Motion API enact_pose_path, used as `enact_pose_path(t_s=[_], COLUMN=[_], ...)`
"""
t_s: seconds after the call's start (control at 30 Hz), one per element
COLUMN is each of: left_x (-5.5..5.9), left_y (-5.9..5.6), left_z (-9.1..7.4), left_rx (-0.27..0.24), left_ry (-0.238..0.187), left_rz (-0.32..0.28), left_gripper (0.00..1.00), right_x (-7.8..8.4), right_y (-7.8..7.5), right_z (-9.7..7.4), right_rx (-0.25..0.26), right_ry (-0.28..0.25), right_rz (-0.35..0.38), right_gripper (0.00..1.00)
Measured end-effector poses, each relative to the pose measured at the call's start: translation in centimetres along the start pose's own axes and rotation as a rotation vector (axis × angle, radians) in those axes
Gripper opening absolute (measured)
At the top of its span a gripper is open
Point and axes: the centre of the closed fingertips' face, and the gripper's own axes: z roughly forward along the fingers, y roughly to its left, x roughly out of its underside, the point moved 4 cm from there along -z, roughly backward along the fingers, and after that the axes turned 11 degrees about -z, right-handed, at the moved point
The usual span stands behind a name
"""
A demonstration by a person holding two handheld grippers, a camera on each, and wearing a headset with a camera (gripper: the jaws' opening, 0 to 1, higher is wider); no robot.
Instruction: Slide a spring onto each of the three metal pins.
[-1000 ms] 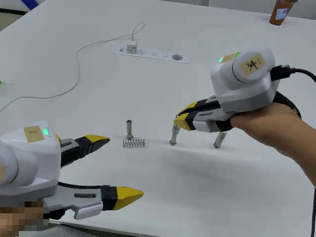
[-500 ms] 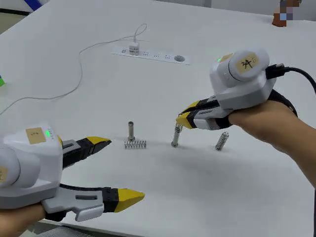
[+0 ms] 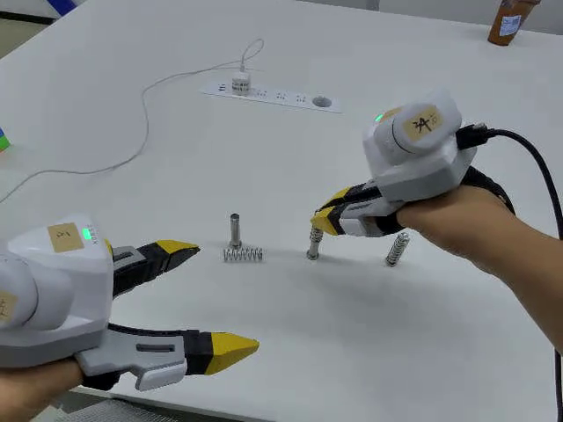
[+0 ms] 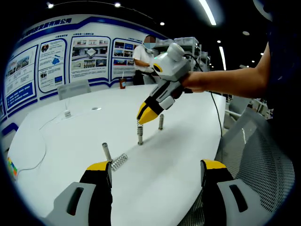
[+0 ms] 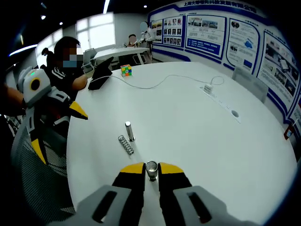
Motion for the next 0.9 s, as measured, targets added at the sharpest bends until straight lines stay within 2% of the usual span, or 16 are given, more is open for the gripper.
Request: enact_pose_path(t_s=[0.43,0.6,0.9], left_x=[0.0,0.0,0.0], left_y=[0.0,0.0,-0.1], left_z=[0.1,0.1,0.1], left_rx=[0.001,0.002,0.001], left_ry=[0.003,0.002,0.001], left_rz=[0.001,-0.001,0.001], left_gripper=[0.79,0.79,0.79], right_x=[1.4,1.9,1.8], right_y=[0.4,0.6,0.7], right_z=[1.7,1.9,1.5], right_rx=[-0.018,-0.021,-0.011], right_ry=[0.032,0.045,0.040], right_rz=[0.030,0.030,0.019], right_gripper=[0.12,0.12,0.15])
